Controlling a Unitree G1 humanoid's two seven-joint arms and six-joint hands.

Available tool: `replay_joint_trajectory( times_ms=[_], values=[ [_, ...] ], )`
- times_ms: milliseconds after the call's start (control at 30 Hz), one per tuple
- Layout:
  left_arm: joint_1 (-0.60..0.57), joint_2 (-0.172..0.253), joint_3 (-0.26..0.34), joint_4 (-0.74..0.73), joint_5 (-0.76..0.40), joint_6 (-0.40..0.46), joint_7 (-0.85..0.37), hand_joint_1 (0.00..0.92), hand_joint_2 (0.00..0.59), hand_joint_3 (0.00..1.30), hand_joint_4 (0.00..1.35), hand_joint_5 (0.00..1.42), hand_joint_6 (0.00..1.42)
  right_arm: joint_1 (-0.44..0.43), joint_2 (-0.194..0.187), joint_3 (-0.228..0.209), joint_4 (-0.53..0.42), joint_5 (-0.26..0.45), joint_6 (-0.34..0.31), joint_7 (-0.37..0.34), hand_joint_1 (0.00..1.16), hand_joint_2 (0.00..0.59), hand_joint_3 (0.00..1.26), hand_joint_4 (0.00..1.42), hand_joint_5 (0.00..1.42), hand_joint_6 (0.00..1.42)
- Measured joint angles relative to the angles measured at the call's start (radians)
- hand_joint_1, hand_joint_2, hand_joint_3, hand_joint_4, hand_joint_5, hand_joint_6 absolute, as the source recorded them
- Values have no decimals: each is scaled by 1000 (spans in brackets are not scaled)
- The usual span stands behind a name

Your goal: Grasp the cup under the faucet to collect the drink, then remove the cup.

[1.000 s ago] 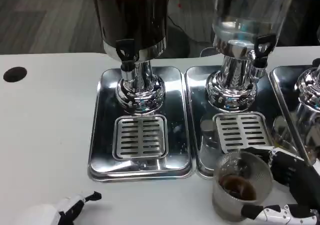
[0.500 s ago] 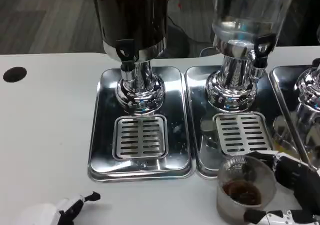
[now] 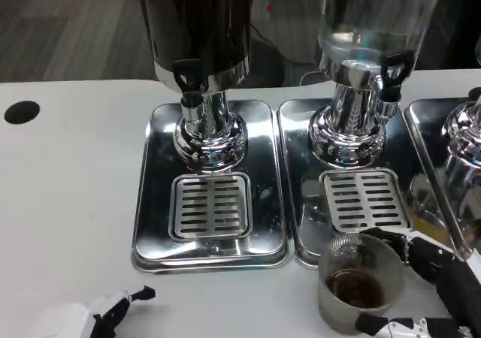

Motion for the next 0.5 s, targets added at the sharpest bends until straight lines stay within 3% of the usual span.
replay_joint_trajectory(
  times_ms=[133, 167, 300, 400, 467, 500],
  values=[
    [1, 0, 0, 0, -2, 0, 0, 0, 87, 287, 222, 266, 460, 0, -14, 24, -4, -25, -4, -35, 725, 83, 18, 69, 203, 142],
    [1, 0, 0, 0, -2, 0, 0, 0, 87, 287, 222, 266, 460, 0, -16, 30, -7, -26, -4, -40, 694, 89, 4, 16, 137, 114],
    [3, 0, 1, 0, -16, -1, 0, 0, 87, 287, 222, 266, 460, 4, -17, 44, -45, -14, -4, -41, 460, 170, 0, 0, 3, 47],
    [4, 1, 11, 0, -38, -3, 1, 0, 86, 287, 222, 261, 461, 11, -18, 56, -87, 34, -1, -38, 305, 282, 106, 16, 48, 56],
    [4, 1, 21, 0, -41, -7, 3, 0, 86, 287, 222, 259, 461, 30, -18, 67, -144, 105, 20, -9, 272, 341, 150, 52, 99, 90],
    [4, 1, 24, 0, -45, -12, 4, 0, 86, 287, 222, 259, 461, 50, -19, 75, -210, 177, 67, 26, 263, 362, 164, 66, 113, 91]
  ],
)
